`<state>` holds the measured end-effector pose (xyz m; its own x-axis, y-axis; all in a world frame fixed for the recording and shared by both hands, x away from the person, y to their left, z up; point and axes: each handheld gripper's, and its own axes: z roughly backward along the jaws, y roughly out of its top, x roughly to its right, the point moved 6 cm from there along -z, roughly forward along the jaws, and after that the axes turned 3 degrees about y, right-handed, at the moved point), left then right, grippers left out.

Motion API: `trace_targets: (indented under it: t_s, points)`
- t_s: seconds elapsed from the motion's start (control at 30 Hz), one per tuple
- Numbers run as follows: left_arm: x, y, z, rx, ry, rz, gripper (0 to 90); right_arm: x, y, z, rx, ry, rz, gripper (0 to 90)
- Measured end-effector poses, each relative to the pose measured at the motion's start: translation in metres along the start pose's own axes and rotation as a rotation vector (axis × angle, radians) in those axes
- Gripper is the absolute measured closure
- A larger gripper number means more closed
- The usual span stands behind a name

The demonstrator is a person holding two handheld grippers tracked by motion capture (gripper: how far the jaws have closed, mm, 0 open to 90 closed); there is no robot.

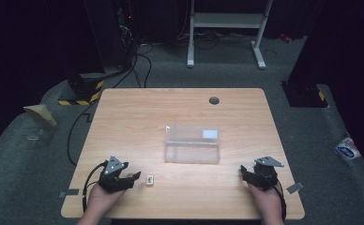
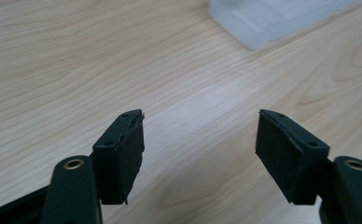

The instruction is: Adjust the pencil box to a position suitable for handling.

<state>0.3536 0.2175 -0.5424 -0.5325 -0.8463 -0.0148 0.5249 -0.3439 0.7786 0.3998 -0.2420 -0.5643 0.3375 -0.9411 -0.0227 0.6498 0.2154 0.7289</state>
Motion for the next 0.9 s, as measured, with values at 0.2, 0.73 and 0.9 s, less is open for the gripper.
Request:
trace_targets:
  t_s: [0.2, 0.73, 0.9]
  points:
    - [0.023, 0.001, -0.002, -0.009, -0.054, 0.012, 35.4, 0.0, 0.0, 0.0, 0.0, -0.001, 0.0, 31.8]
    - [0.054, -0.008, -0.021, -0.083, -0.021, -0.066, 50.4, 0.0, 0.0, 0.0, 0.002, -0.001, 0.006, 32.4]
    - [0.056, -0.006, -0.023, -0.069, -0.022, -0.08, 57.0, 0.0, 0.0, 0.0, 0.003, -0.001, 0.008, 32.4]
